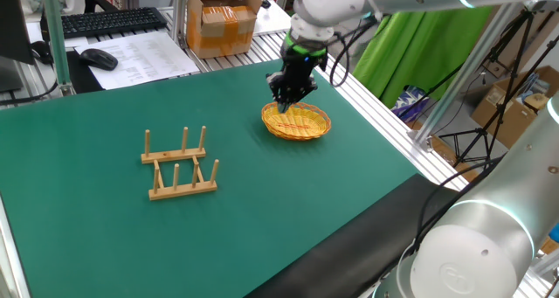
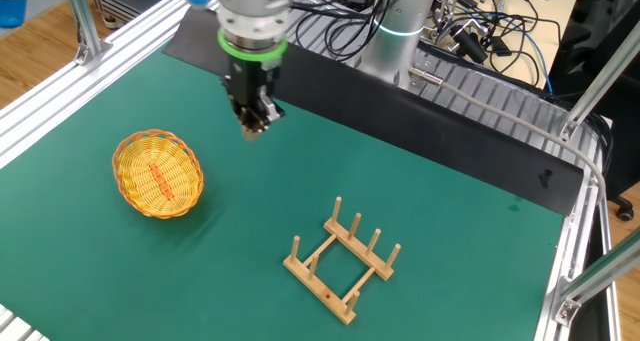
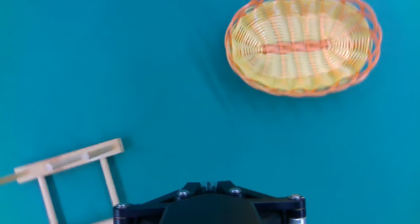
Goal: Put the dish on the dish rack
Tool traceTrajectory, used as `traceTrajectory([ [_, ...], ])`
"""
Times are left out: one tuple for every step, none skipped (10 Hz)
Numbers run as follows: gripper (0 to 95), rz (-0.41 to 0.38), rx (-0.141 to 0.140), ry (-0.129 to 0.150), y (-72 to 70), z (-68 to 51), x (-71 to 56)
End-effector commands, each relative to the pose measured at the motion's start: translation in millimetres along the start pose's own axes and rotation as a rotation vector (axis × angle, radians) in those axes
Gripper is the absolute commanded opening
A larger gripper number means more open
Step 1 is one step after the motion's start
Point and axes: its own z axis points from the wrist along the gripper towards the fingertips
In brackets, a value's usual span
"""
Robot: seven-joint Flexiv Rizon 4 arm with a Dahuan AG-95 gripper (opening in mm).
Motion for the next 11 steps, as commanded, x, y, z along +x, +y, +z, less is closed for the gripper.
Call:
traceTrajectory([
  [0.0, -0.027, -0.001, 0.0, -2.6, -0.1, -1.9],
  [0.0, 0.007, -0.02, 0.002, -2.6, -0.1, -1.9],
  [0.0, 0.043, -0.034, 0.003, -2.6, -0.1, -1.9],
  [0.0, 0.069, -0.035, 0.003, -2.6, -0.1, -1.9],
  [0.0, 0.145, -0.042, 0.005, -2.6, -0.1, -1.9],
  [0.0, 0.189, -0.054, 0.009, -2.6, -0.1, -1.9],
  [0.0, 0.21, -0.057, 0.01, -2.6, -0.1, -1.9],
  [0.0, 0.218, -0.053, 0.009, -2.6, -0.1, -1.9],
  [0.0, 0.219, -0.052, 0.01, -2.6, -0.1, -1.9],
  [0.0, 0.227, -0.05, 0.011, -2.6, -0.1, -1.9],
  [0.0, 0.236, -0.039, 0.005, -2.6, -0.1, -1.9],
])
